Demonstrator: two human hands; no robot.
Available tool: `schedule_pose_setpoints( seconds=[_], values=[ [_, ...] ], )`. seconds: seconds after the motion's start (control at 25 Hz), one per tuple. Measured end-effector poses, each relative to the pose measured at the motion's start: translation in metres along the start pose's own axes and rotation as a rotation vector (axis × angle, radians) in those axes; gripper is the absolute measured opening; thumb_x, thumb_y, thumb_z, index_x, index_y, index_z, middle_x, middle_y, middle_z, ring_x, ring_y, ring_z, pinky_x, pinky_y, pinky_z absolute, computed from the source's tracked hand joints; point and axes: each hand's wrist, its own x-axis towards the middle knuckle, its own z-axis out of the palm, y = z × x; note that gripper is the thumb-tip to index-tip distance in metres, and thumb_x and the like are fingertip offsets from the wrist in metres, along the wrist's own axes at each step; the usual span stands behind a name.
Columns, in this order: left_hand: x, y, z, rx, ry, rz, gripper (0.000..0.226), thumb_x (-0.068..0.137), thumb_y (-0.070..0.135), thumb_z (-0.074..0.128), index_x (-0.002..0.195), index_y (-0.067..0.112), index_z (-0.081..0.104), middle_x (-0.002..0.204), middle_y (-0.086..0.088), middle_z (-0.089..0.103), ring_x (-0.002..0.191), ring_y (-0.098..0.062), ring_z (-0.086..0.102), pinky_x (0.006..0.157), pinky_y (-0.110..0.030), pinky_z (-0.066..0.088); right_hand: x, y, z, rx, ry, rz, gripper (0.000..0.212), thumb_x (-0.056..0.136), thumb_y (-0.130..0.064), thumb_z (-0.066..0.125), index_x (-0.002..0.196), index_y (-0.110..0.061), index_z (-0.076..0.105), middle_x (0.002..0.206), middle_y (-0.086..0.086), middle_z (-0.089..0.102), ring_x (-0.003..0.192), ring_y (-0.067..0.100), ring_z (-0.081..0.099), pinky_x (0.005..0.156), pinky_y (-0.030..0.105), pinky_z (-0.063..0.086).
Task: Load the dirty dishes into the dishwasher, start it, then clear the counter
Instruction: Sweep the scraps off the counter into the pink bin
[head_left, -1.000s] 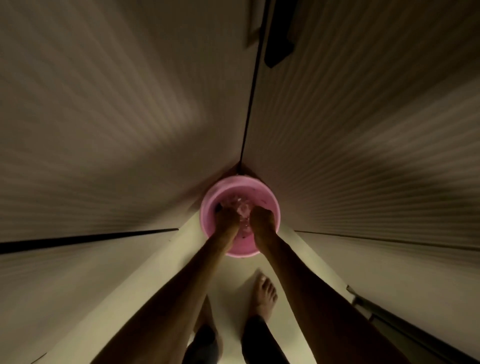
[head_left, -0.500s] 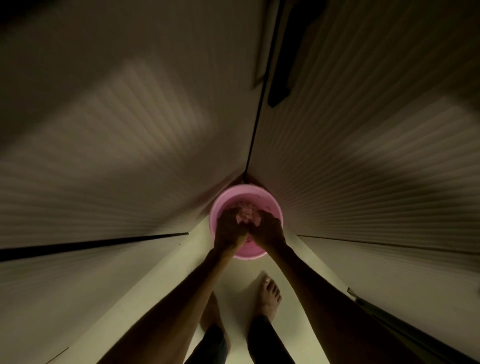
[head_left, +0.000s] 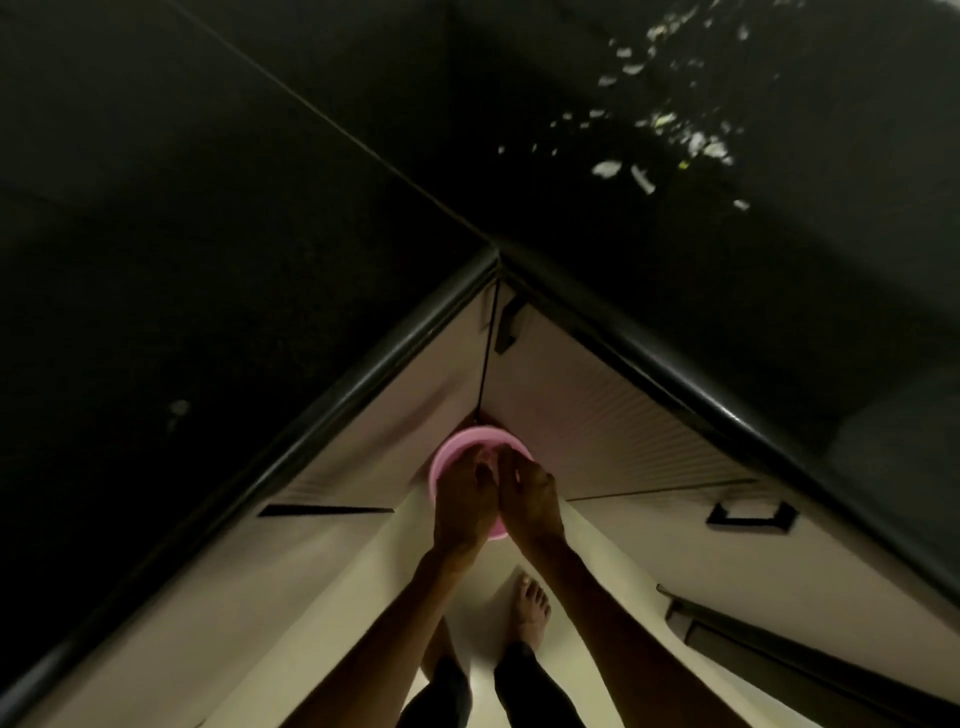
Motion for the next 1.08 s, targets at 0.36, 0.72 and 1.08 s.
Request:
schedule_pose_setpoints(
  seconds=[0.36, 0.72, 1.08],
  values=[
    [-0.112, 0.132, -0.078, -0.16, -0.008, 0.227, 0.046, 0.091, 0.056, 0.048, 0.118, 0.022, 0.063, 0.105, 0.008, 0.069, 0.097, -0.005, 0.065, 0.088, -0.022, 0.053, -0.092, -0.104, -0.102, 0.224, 0.137, -0.185, 0.029, 0.105, -0.009, 0.04, 0.1, -0.026, 0.063, 0.086, -0.003, 0.07, 0.072, 0.008, 0.069, 0.061, 0.023, 0.058],
    [-0.095, 0.231, -0.105, 0.09, -0.02, 0.543, 0.054, 0.102, 0.036, 0.042, 0.15, 0.016, 0.03, 0.153, -0.005, 0.036, 0.139, -0.017, 0.036, 0.111, -0.034, 0.037, -0.07, -0.161, -0.19, 0.001, 0.213, -0.142, 0.062, 0.099, -0.06, 0.028, 0.146, -0.021, 0.035, 0.149, 0.006, 0.041, 0.136, 0.02, 0.04, 0.113, 0.044, 0.035],
    [0.042, 0.254, -0.108, 0.774, 0.134, 0.408, 0.089, 0.094, 0.067, 0.012, 0.153, 0.002, -0.003, 0.161, -0.018, -0.006, 0.149, -0.029, -0.009, 0.118, -0.04, -0.009, 0.02, -0.127, -0.239, -0.711, 0.234, 0.081, 0.11, 0.08, -0.085, 0.002, 0.152, -0.004, -0.008, 0.16, 0.015, -0.015, 0.147, 0.028, -0.019, 0.117, 0.049, -0.015]
  ],
)
